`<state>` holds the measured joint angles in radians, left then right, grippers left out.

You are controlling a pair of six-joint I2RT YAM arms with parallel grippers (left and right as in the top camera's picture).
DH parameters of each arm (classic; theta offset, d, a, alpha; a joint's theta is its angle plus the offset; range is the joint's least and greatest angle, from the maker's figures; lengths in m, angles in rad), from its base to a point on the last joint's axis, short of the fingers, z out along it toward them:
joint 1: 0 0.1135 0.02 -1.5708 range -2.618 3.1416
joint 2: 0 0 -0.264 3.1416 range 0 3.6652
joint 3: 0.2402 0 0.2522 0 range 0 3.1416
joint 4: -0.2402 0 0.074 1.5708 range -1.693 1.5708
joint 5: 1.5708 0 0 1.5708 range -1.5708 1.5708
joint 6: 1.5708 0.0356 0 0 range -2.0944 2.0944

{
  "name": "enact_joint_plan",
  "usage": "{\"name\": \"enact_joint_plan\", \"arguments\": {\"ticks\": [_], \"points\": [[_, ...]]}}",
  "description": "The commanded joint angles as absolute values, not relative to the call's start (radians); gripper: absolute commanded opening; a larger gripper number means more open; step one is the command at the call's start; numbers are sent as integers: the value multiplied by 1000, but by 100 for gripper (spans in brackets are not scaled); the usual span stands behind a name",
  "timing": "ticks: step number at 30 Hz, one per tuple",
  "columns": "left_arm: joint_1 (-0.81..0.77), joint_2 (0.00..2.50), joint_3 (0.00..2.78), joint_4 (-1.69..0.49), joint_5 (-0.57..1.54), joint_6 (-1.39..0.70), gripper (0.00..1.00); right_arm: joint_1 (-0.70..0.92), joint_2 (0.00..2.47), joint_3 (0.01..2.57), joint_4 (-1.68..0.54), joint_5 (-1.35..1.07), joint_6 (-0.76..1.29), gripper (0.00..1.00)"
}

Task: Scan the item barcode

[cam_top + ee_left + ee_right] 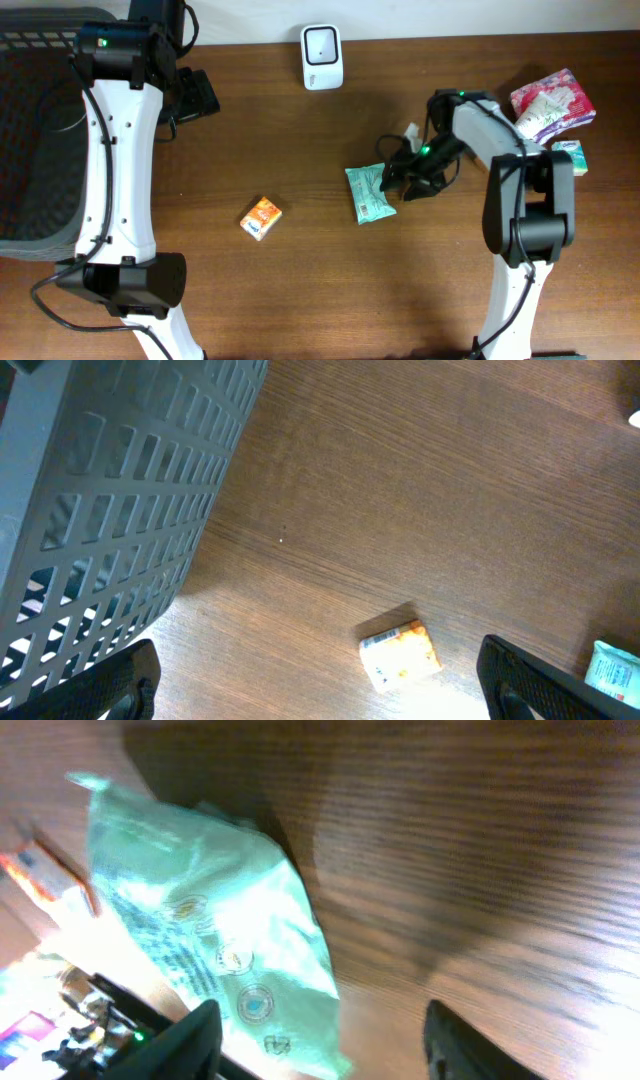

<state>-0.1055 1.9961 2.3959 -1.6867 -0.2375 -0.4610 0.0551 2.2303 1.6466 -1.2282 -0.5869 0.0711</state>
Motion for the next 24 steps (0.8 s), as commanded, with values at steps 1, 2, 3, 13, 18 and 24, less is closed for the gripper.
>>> {"name": "enact_joint_plan", "arguments": {"ticks": [1, 2, 3, 13, 18, 24], "points": [[-109, 1970, 2407, -1688, -248, -462, 99, 46, 2211, 1727, -1276, -565, 7, 82], [-109, 1970, 2407, -1688, -248, -462, 99, 46, 2211, 1726, -1272, -567, 3, 88], [-109, 1970, 2407, -1688, -248, -462, 99, 50, 2211, 1726, -1245, -615, -23, 91], [-109, 1970, 2407, -1688, -248, -462, 99, 165, 2217, 1550, -943, -661, 46, 51], [-109, 1970, 2407, -1688, -248, -462, 99, 164, 2217, 1560, -957, -713, 68, 4], [-109, 1970, 2407, -1688, -248, -462, 99, 73, 2158, 1814, -1045, -1190, 7, 4]]}}
